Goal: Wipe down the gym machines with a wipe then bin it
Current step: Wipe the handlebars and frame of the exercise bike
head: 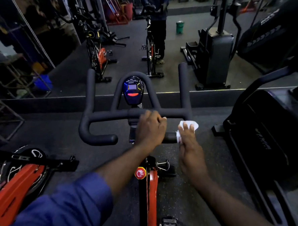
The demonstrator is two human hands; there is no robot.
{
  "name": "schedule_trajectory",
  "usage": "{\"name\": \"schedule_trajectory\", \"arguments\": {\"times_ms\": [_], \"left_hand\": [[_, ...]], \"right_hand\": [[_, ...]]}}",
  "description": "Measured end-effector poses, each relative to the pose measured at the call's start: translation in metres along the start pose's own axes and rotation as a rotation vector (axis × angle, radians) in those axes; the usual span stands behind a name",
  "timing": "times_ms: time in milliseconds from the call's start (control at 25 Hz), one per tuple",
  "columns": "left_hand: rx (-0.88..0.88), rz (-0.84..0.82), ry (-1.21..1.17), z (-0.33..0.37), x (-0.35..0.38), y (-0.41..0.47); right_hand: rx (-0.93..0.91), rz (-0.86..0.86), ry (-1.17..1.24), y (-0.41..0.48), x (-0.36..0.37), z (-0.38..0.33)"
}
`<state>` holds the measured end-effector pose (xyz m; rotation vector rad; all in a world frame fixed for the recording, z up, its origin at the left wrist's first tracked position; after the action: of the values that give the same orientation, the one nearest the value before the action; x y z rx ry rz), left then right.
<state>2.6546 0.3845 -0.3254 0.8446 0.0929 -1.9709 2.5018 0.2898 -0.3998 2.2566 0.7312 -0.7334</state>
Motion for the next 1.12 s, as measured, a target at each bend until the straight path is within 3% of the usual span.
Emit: {"name": "schedule_trajectory", "arguments": {"times_ms": [80,160,240,320,400,520,640,680,760,840,880,1000,1120], "left_hand": [[-0.118,-0.290,0.055,-0.005,0.030,0.020],[-0.105,-0.436,0.176,-0.003,0.048,0.023],[-0.035,-0.474,0.278,-0.003,0.058,0.021],[-0.012,-0.463,0.219,-0.007,0.059,0.020],[0.016,-0.425,0.182,-0.006,0.057,0.023],[0.036,-0.518,0.183,-0.005,0.065,0.019],[0.051,-0.499,0.159,-0.007,0.063,0.021],[0.056,-0.501,0.159,-0.006,0.062,0.020],[0.041,-0.541,0.179,-0.009,0.067,0.020],[0.034,-0.574,0.226,-0.009,0.070,0.019],[0.043,-0.585,0.263,-0.008,0.070,0.019],[-0.020,-0.622,0.295,-0.007,0.071,0.016],[-0.065,-0.720,0.235,-0.006,0.074,0.010]], "right_hand": [[0.093,0.103,0.090,-0.024,0.006,-0.019],[0.397,0.221,0.206,-0.019,0.002,0.002],[0.729,0.266,0.510,0.002,0.006,0.020],[0.908,0.316,0.933,0.006,0.023,0.019],[1.038,0.239,1.236,-0.016,0.041,0.004],[1.174,0.145,1.306,-0.027,0.039,-0.004],[1.225,0.244,1.241,0.004,0.022,0.025],[1.205,0.253,1.206,0.016,0.016,0.032],[1.086,0.254,0.802,0.034,-0.005,0.055],[0.796,0.298,0.211,0.058,-0.043,0.058],[0.563,0.320,0.052,0.077,-0.058,0.046],[-0.130,0.049,-0.155,0.100,-0.046,0.007],[-0.520,-0.282,-0.350,0.089,-0.025,-0.014]]}}
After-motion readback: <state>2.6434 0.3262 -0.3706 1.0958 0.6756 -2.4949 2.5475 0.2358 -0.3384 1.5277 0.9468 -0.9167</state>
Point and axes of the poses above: each hand's wrist, its own y-axis towards the middle knuckle, its own x-axis out of the palm, z = x × y, the point moved 8 cm from there along y, towards the middle knuckle, and after that the axes turned 14 degrees about -y, right-handed, at the moved point
